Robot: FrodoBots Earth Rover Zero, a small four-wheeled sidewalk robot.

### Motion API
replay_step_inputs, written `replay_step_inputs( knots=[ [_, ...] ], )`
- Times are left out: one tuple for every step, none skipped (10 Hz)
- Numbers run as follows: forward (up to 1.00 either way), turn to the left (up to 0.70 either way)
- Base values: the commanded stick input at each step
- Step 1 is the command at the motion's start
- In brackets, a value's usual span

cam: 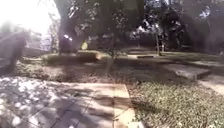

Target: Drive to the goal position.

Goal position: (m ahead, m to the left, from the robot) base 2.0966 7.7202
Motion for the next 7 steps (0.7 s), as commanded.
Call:
replay_step_inputs(
  knots=[
    [0.50,0.50],
    [0.50,0.50],
    [0.50,0.50],
    [0.50,0.50],
    [0.50,0.48],
    [0.50,0.00],
    [0.50,0.00]
  ],
)
